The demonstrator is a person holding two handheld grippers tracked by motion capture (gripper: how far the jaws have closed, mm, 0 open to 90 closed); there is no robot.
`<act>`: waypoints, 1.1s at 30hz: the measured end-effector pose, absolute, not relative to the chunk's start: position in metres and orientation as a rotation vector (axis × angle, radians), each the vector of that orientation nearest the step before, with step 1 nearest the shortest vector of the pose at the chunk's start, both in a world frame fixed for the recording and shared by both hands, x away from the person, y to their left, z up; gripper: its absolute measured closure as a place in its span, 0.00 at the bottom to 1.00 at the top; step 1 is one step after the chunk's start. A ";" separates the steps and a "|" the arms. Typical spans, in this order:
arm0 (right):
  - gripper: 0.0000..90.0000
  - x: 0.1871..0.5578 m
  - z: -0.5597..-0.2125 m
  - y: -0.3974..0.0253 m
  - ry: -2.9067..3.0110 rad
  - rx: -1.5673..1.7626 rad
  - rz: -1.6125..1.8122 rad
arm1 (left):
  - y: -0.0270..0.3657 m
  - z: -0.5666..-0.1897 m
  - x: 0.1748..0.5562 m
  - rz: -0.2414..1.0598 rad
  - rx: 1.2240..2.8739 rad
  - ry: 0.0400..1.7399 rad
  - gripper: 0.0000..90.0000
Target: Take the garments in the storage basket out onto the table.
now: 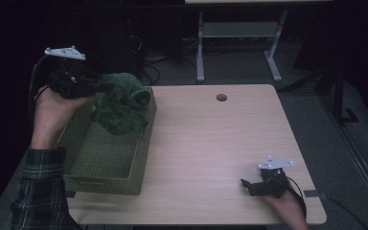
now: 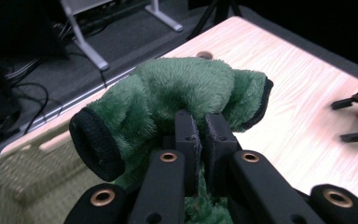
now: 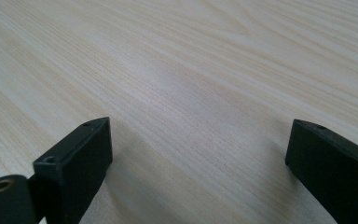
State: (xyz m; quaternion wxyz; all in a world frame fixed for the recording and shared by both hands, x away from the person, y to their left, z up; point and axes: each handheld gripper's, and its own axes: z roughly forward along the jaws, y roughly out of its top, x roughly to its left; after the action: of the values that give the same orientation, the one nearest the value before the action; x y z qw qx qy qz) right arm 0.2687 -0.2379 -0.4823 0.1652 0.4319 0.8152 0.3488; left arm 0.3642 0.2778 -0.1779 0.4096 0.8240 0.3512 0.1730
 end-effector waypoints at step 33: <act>0.08 0.269 -0.482 -0.238 2.321 1.235 0.993 | 0.147 -0.209 0.366 0.245 2.114 0.606 0.95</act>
State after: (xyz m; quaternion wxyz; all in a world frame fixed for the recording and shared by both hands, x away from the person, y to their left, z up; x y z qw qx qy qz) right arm 0.2687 -0.2380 -0.4821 0.1648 0.4334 0.8145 0.3486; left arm 0.3658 0.1475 -0.2087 0.4480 0.8541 0.2449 0.0988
